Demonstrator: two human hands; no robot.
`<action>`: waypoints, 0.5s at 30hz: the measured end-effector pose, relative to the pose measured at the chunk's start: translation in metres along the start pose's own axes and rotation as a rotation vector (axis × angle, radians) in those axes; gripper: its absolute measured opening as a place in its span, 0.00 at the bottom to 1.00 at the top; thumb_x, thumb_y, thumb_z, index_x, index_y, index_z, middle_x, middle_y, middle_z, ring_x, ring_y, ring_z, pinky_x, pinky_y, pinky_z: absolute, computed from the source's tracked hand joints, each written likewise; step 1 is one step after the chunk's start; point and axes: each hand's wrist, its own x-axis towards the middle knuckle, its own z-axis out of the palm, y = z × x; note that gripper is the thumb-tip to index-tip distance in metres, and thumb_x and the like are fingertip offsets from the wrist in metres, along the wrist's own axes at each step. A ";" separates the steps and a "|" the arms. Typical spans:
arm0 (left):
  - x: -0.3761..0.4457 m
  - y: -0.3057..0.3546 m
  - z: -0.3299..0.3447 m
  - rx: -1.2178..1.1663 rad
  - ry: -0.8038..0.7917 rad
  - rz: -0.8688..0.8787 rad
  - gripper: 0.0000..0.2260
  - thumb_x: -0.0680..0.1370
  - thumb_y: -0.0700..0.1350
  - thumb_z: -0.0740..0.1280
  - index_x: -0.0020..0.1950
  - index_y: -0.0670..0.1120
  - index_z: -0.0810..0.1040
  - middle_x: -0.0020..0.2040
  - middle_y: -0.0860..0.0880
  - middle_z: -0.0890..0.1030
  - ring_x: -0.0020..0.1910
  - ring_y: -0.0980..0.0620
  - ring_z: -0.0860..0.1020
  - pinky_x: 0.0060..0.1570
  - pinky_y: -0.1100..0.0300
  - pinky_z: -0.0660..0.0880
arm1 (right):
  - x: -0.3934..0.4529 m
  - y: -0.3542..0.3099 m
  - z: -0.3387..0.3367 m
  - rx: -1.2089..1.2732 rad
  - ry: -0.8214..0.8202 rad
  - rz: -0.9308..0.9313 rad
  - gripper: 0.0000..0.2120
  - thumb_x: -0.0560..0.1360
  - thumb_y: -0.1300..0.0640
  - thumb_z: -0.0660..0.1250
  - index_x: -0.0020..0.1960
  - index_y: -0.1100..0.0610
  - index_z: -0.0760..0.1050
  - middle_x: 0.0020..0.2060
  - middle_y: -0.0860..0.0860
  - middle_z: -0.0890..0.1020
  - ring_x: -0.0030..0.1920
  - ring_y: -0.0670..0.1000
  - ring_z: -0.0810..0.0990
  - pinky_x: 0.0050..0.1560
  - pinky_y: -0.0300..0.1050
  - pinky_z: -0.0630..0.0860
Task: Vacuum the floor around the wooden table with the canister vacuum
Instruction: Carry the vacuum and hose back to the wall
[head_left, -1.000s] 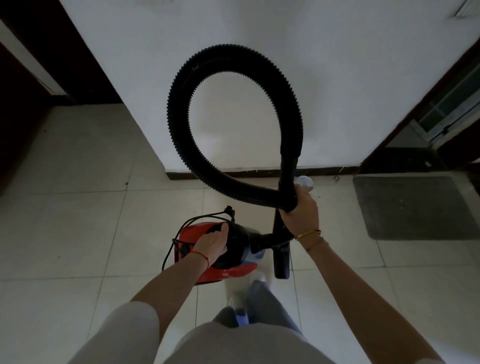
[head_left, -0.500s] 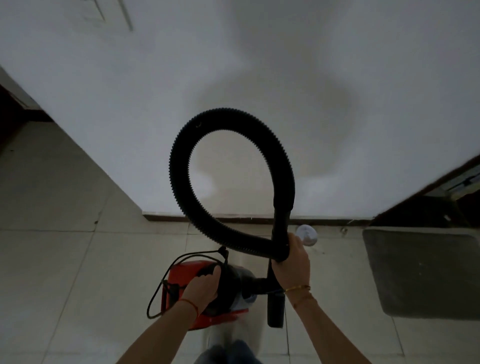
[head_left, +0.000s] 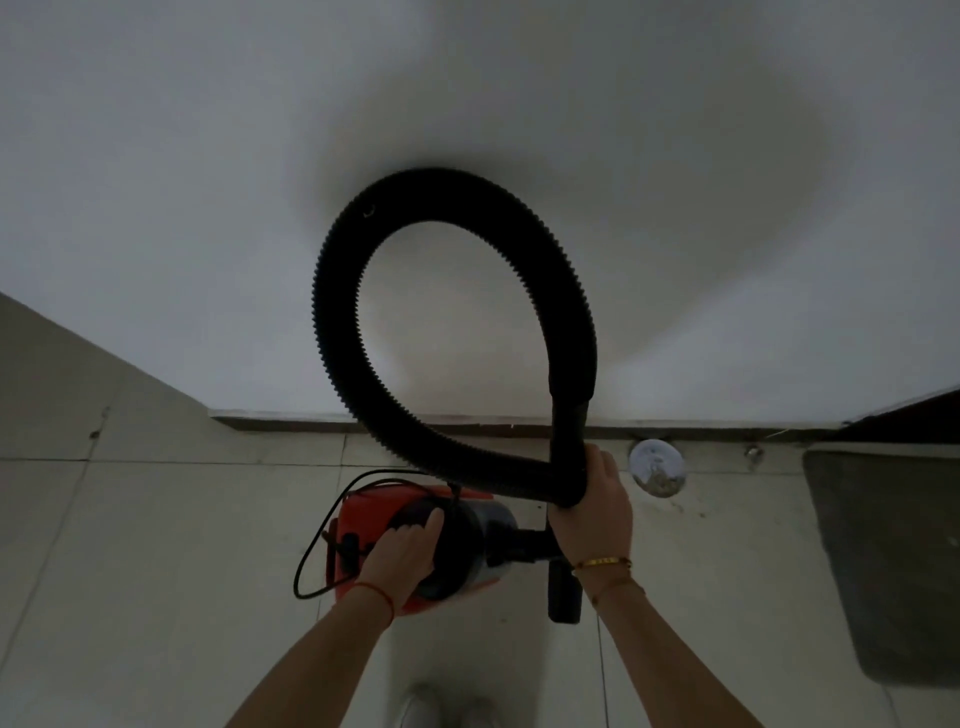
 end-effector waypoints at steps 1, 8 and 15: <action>0.013 -0.003 0.009 -0.013 -0.001 -0.001 0.28 0.80 0.43 0.58 0.77 0.42 0.50 0.59 0.42 0.77 0.56 0.43 0.77 0.51 0.53 0.73 | 0.005 0.007 0.013 -0.001 0.000 0.000 0.17 0.64 0.67 0.69 0.53 0.61 0.73 0.48 0.57 0.76 0.35 0.60 0.76 0.28 0.45 0.71; 0.080 -0.024 0.060 -0.032 0.001 0.026 0.28 0.80 0.42 0.58 0.77 0.42 0.50 0.59 0.42 0.77 0.55 0.43 0.78 0.50 0.52 0.73 | 0.023 0.046 0.080 0.044 0.008 -0.023 0.17 0.64 0.65 0.70 0.52 0.62 0.73 0.45 0.56 0.76 0.33 0.53 0.72 0.31 0.43 0.70; 0.114 -0.036 0.080 0.000 0.018 0.053 0.27 0.79 0.42 0.60 0.76 0.42 0.53 0.57 0.42 0.79 0.54 0.43 0.78 0.48 0.54 0.73 | 0.026 0.066 0.119 0.067 -0.005 -0.028 0.13 0.66 0.65 0.70 0.49 0.62 0.73 0.45 0.55 0.76 0.32 0.49 0.68 0.27 0.32 0.61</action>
